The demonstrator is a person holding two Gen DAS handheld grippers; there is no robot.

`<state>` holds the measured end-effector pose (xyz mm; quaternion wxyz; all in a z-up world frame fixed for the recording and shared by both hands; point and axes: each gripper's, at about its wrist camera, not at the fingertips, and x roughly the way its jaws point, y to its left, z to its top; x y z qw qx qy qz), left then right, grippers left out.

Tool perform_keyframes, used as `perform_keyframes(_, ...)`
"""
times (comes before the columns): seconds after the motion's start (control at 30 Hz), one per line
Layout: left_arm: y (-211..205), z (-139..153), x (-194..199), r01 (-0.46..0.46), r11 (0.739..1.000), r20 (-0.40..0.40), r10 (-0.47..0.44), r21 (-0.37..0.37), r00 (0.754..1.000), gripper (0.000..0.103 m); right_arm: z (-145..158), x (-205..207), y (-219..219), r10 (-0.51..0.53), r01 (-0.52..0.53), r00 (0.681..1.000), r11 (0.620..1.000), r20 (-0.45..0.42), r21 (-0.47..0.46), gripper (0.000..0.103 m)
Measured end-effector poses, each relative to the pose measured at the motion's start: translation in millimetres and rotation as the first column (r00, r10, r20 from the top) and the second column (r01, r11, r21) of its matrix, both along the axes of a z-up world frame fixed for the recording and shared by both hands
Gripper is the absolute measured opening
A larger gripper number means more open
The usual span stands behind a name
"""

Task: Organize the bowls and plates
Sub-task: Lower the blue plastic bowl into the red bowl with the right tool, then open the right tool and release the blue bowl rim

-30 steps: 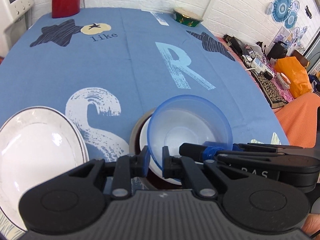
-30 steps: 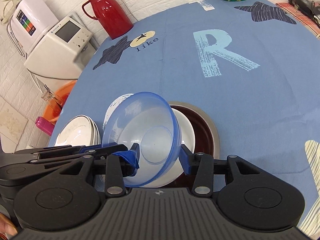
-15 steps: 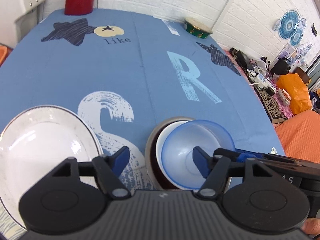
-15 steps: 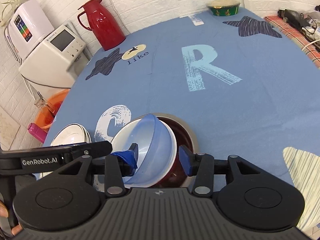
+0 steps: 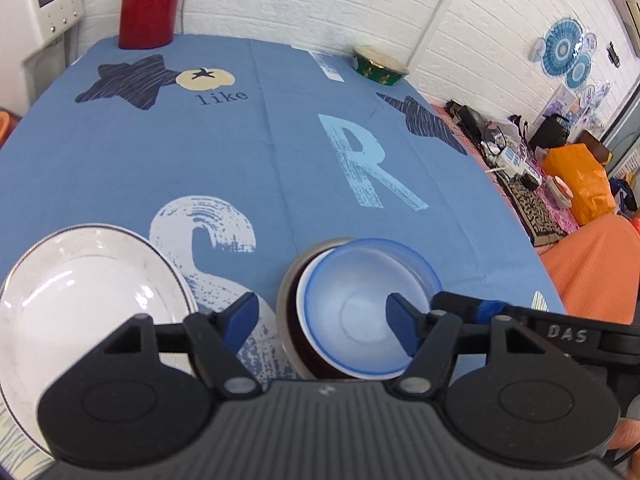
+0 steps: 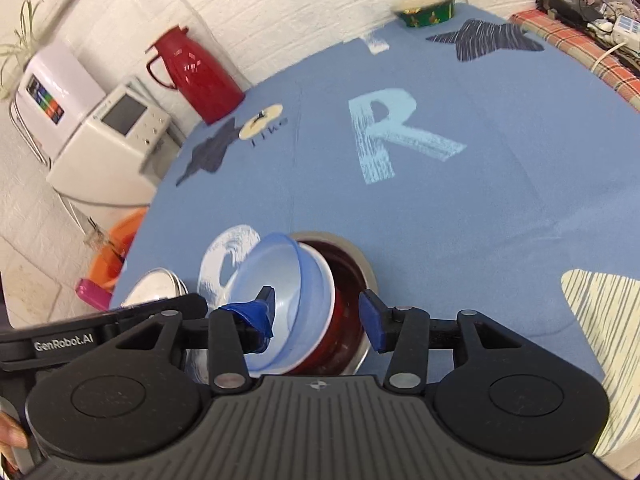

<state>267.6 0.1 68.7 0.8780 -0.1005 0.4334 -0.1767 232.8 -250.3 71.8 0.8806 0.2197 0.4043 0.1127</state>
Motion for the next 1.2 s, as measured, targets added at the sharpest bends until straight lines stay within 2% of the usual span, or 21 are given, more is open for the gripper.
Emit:
perform_keyframes(0.23, 10, 11, -13, -0.034, 0.999, 0.047, 0.035, -0.035, 0.998, 0.071, 10, -38, -7, -0.121, 0.108, 0.979, 0.991, 0.162, 0.084, 0.033)
perform_keyframes(0.33, 12, 14, -22, -0.022, 1.0, 0.084, 0.022, 0.003, 0.996, 0.072, -1, -63, -10, -0.208, 0.177, 0.957, 0.971, 0.203, 0.163, 0.033)
perform_keyframes(0.43, 15, 15, -24, 0.032, 0.997, 0.088, -0.038, 0.071, 0.995, 0.073, -16, -75, -16, -0.261, 0.221, 0.948, 0.952, 0.18, 0.214, 0.035)
perform_keyframes(0.53, 20, 11, -15, 0.095, 0.988, 0.044, -0.101, 0.12, 0.994, 0.073, -20, -72, -18, -0.251, 0.228, 0.953, 0.963, 0.168, 0.146, 0.036)
perform_keyframes(0.6, 23, 6, -6, 0.131, 0.984, -0.013, -0.13, 0.119, 0.991, 0.073, -21, -68, -22, -0.257, 0.239, 0.953, 0.963, 0.16, 0.122, 0.036)
perform_keyframes(0.7, 27, -2, 5, 0.157, 0.983, -0.091, -0.148, 0.099, 0.985, 0.073, -24, -56, -22, -0.214, 0.207, 0.969, 0.976, 0.124, 0.063, 0.037)
perform_keyframes(0.87, 34, 1, 16, 0.132, 0.986, -0.061, -0.126, 0.106, 0.99, 0.073, -29, -35, -14, -0.122, 0.125, 0.99, 0.991, 0.065, -0.047, 0.037)
perform_keyframes(1.0, 35, -6, 28, 0.154, 0.982, -0.098, -0.143, 0.109, 0.985, 0.073, -32, -21, -7, -0.105, 0.11, 0.994, 0.985, 0.041, -0.135, 0.037)
perform_keyframes(1.13, 28, -15, 44, 0.226, 0.966, -0.187, -0.201, 0.128, 0.962, 0.073, -36, -14, -6, -0.099, 0.101, 0.995, 0.987, 0.02, -0.128, 0.037)
perform_keyframes(1.2, 24, -19, 55, 0.237, 0.96, -0.229, -0.2, 0.146, 0.953, 0.074, -37, -12, -3, -0.095, 0.095, 0.995, 0.986, 0.012, -0.136, 0.037)
